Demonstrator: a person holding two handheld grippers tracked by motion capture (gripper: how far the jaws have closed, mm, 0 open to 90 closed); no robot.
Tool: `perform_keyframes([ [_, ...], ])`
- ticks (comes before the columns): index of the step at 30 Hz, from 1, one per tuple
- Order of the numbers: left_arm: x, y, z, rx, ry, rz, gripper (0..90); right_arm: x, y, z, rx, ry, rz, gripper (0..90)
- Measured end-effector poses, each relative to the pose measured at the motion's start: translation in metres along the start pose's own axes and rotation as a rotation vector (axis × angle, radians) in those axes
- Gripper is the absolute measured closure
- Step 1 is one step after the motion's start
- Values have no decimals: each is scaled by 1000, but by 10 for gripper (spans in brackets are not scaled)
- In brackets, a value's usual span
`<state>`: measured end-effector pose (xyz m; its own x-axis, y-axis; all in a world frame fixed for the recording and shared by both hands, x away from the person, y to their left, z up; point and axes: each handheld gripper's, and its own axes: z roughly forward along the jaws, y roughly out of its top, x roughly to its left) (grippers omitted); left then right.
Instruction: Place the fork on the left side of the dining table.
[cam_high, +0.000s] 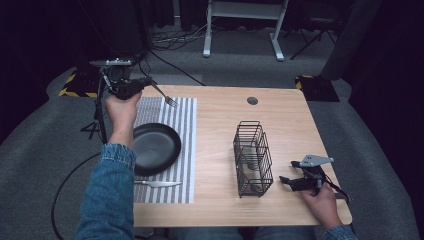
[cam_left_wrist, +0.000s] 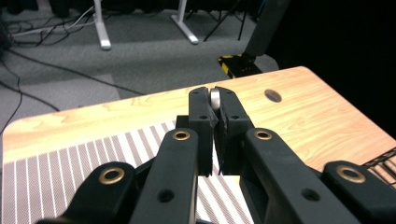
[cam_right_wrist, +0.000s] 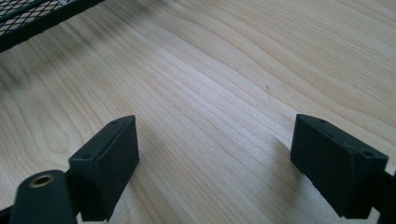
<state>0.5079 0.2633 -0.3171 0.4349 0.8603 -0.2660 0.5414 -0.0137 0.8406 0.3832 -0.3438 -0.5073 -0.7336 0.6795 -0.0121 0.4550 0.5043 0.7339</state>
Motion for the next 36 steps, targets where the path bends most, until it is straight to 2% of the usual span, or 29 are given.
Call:
perform_keyframes([
  [4,9,-4,6,23,15,-29,865,0,0,0,0,0,0,155],
  [7,16,-7,12,66,32,-36,865,0,0,0,0,-1,0,155],
  [8,16,-7,12,66,32,-36,864,0,0,0,0,0,0,155],
  [11,28,-14,21,96,22,-80,865,0,0,0,0,0,0,155],
  [15,35,-19,26,110,25,-104,865,0,0,0,0,0,0,155],
  [26,40,-29,41,141,12,-137,864,0,0,0,0,0,-1,155],
  [36,41,-31,43,153,15,-148,864,0,0,0,0,0,-1,155],
])
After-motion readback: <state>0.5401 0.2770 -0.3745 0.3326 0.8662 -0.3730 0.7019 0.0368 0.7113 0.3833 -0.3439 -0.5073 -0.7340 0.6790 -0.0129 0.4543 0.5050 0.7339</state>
